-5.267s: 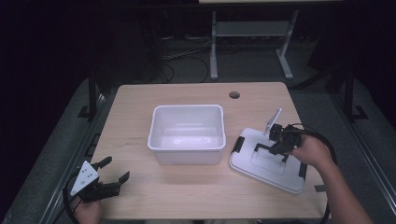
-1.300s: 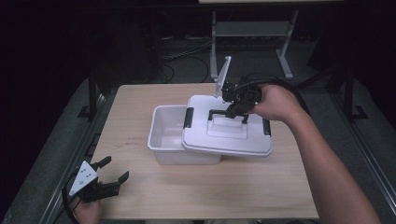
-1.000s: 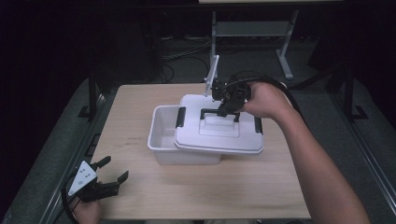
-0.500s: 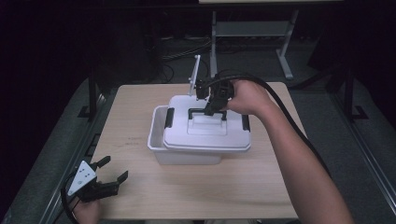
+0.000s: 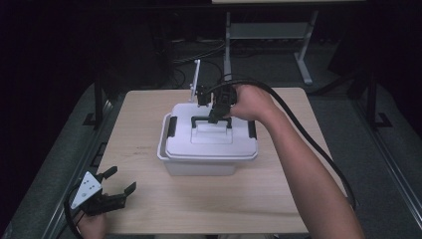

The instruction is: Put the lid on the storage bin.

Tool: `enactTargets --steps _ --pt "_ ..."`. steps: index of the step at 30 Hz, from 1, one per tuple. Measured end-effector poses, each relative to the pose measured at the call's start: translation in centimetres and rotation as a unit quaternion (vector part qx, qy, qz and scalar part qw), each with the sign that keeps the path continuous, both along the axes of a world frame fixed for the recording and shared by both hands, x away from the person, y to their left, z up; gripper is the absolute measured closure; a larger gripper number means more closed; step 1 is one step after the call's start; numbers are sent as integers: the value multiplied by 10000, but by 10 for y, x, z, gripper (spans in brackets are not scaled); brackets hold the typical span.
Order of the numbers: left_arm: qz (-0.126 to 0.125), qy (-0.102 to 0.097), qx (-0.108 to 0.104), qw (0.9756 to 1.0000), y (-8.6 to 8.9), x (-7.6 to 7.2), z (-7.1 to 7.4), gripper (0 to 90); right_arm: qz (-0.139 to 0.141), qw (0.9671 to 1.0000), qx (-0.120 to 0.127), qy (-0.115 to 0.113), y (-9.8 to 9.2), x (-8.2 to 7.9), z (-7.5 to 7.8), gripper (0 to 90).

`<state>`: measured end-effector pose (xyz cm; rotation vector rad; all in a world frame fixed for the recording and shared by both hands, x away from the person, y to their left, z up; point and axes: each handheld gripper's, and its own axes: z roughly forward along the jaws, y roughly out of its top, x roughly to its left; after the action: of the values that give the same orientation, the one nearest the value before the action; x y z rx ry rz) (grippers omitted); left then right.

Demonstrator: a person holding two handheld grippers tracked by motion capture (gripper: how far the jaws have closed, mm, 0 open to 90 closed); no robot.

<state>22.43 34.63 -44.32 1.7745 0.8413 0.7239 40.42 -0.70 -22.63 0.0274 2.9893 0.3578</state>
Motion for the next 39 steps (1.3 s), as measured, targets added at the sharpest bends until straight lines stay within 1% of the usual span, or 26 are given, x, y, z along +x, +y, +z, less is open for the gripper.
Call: enactTargets --steps 6,12,14,24,29,39 --pt "12 -11 -32 10000 0 0 0 135 28 10000 -11 23 7 2 -1 844" --pt "11 -7 -11 10000 0 0 0 135 62 10000 9 43 16 6 -2 844" --pt "11 -11 -17 10000 0 -1 0 135 85 10000 -9 23 18 7 -3 844" --pt "12 -12 1 10000 1 -1 0 135 127 9999 -33 91 30 14 -12 845" --pt "20 -34 -29 10000 2 -1 0 135 149 9998 -27 108 35 17 -15 844" --pt "42 -44 -51 10000 3 -1 1 135 154 9997 -63 164 40 23 -22 844"
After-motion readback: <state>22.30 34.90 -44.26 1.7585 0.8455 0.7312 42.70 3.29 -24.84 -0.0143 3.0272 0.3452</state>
